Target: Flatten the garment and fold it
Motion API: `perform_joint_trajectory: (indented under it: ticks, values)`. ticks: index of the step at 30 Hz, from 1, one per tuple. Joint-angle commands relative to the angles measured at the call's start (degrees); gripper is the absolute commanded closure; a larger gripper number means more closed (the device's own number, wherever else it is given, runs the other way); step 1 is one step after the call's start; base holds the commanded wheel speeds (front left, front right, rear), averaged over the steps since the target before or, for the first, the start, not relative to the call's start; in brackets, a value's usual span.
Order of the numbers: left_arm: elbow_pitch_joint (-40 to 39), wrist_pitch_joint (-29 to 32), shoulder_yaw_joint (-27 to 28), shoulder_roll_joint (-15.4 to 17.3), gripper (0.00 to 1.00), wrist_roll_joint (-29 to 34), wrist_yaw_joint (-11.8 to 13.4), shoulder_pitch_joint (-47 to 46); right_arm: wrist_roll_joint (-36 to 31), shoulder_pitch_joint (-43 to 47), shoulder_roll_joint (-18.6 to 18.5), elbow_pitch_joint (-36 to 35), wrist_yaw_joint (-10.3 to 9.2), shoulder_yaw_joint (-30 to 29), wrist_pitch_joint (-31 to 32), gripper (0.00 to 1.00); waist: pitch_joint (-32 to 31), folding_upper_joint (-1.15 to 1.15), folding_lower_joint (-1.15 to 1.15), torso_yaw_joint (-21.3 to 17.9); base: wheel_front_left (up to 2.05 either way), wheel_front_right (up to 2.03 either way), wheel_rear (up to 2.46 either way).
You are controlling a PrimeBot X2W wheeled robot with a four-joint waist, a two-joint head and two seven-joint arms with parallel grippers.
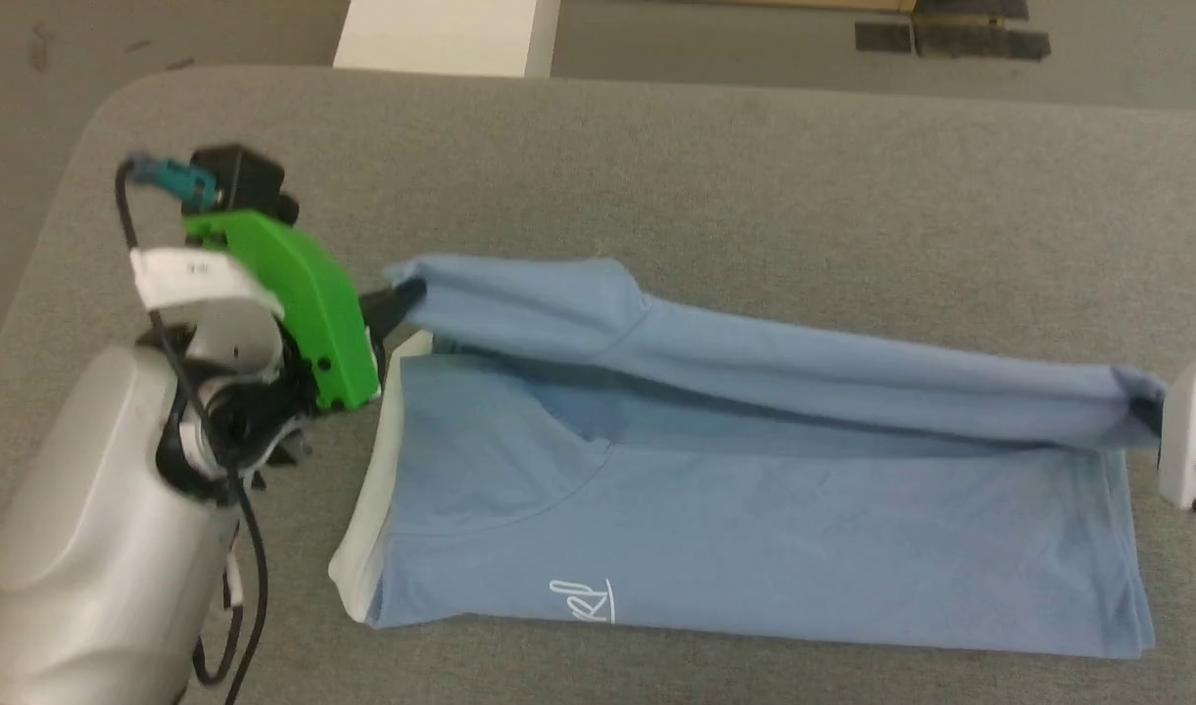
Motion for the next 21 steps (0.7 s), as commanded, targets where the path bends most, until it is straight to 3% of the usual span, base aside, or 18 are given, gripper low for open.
perform_joint_trajectory:
  ticks: [1,11,21]
  values:
    - [-1.39,-0.76,0.91,0.55,1.0,-0.78,0.86,2.88,0.52,1.89,0.42,0.19,-0.08,-0.27,-0.43,1.0,-2.86,0.0,0.0,0.3,0.0,0.0,0.0]
    - [-7.4,-3.38,3.64,0.82,1.0,-4.36,4.84,18.91,1.5,9.02,2.12,0.49,-0.08,-0.64,-2.03,1.0,-4.54,0.0,0.0,0.57,0.0,0.0,0.0]
    - [-0.8,-4.24,3.44,-1.22,1.0,-6.2,6.07,24.3,0.8,11.95,3.69,3.33,-0.08,0.77,-3.68,1.0,-3.89,0.0,0.0,-0.07,0.0,0.0,0.0]
